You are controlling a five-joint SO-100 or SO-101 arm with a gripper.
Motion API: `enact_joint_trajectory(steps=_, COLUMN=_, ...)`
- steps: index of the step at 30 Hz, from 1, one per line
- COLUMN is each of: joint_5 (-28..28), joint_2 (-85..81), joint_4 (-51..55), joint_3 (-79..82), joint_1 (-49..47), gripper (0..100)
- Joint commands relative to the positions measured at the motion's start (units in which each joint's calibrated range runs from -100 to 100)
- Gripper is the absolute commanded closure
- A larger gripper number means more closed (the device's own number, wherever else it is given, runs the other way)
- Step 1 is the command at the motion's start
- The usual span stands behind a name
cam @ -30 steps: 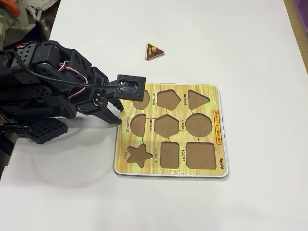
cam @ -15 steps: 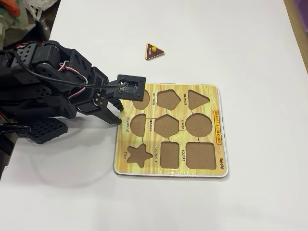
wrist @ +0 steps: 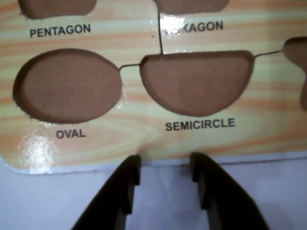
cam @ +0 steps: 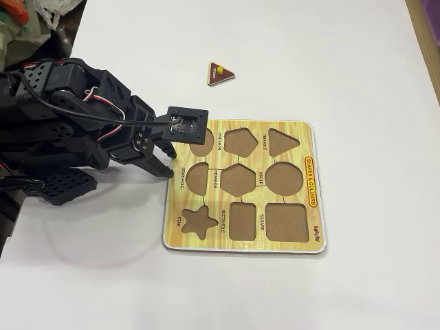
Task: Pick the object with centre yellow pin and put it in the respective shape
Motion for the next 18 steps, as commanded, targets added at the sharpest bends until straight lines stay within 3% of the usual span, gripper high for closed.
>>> enact_joint_trajectory(steps=1, joint_5=0.31, joint_2=0.98, joint_4=0.8, joint_3=0.45, joint_1=0.53, gripper=87)
enact_joint_trajectory(steps=18, joint_5=-0.37, joint_2=2.65, joint_4=0.2, joint_3=-1.98, joint_1=-0.15, gripper=87)
